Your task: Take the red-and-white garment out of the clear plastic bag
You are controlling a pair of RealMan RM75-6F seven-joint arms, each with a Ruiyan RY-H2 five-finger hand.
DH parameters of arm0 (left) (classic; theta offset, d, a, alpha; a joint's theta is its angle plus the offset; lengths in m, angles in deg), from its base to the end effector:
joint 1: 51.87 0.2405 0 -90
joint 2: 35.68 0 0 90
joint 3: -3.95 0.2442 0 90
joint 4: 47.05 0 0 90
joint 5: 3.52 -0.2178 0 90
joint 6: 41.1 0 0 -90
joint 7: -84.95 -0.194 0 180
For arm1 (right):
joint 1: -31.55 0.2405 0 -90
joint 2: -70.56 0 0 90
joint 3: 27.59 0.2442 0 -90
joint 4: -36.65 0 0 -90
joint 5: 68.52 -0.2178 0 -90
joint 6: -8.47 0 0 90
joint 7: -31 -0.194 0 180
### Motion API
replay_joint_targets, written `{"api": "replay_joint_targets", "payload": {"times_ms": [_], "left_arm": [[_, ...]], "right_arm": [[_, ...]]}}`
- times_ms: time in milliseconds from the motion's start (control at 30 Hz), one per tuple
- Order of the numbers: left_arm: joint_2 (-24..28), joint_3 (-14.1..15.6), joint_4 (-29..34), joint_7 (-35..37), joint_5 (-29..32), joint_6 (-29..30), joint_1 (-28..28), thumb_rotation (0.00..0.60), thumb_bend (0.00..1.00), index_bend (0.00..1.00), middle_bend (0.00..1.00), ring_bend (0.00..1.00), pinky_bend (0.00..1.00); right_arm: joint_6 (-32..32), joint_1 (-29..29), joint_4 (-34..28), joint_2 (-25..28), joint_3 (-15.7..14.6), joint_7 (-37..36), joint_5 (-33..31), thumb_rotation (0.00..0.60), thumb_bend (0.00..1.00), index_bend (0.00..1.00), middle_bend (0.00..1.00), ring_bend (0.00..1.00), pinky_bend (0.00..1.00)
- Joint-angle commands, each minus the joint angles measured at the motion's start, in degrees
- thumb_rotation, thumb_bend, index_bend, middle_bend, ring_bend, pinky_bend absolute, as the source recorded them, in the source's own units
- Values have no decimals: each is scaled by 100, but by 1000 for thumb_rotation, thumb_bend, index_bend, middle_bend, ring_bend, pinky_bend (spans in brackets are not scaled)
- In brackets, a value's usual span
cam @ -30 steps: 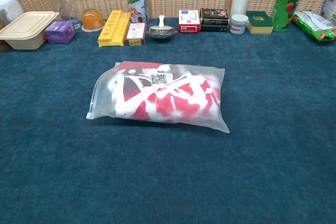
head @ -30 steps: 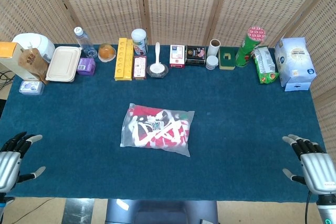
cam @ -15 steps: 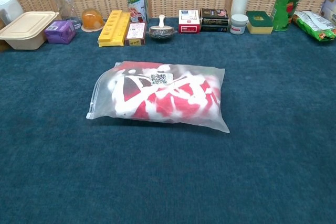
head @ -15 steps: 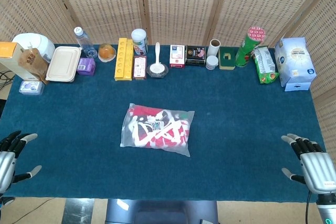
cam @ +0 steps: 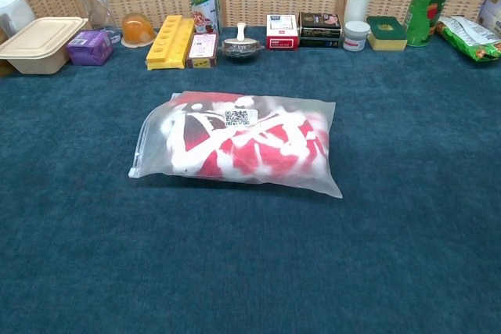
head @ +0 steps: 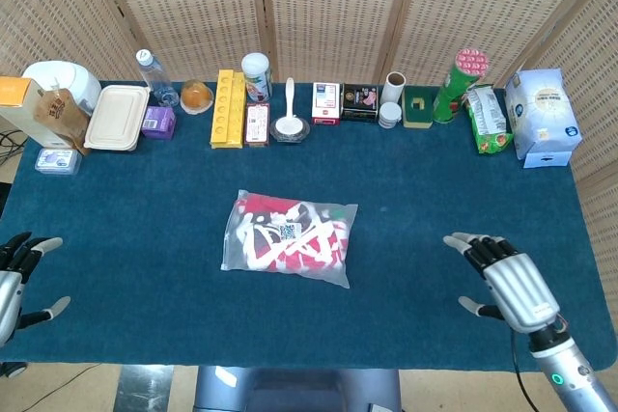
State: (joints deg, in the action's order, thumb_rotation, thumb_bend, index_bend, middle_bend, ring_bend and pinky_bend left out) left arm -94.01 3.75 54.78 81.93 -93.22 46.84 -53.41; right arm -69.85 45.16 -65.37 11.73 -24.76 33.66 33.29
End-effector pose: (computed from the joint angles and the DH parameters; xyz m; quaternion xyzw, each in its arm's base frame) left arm -0.2794 0.2022 0.1582 -0.6000 -0.3931 -0.3886 0.5783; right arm -0.1980 -0.2514 0.1194 0.7197 -0.3002 0.4422 0.4431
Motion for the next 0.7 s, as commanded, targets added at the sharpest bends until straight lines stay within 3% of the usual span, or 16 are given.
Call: {"api": "replay_joint_targets", "payload": {"times_ms": [33, 367, 700], "left_arm": [[38, -49, -57, 64, 64, -30, -34, 600, 116, 207, 235, 117, 172], [61, -158, -352, 378, 257, -151, -125, 600, 116, 207, 234, 117, 172], [54, -212, -533, 563, 326, -233, -196, 600, 116, 207, 235, 117, 172]], "right_arm": [[580, 482, -416, -198, 232, 408, 6, 600, 62, 146, 230, 251, 288], [2007, 1484, -849, -950, 685, 1434, -1037, 600, 26, 66, 184, 228, 282], [2435, 2078, -659, -1984, 959, 2737, -2505, 600, 0, 0, 75, 162, 249]]}}
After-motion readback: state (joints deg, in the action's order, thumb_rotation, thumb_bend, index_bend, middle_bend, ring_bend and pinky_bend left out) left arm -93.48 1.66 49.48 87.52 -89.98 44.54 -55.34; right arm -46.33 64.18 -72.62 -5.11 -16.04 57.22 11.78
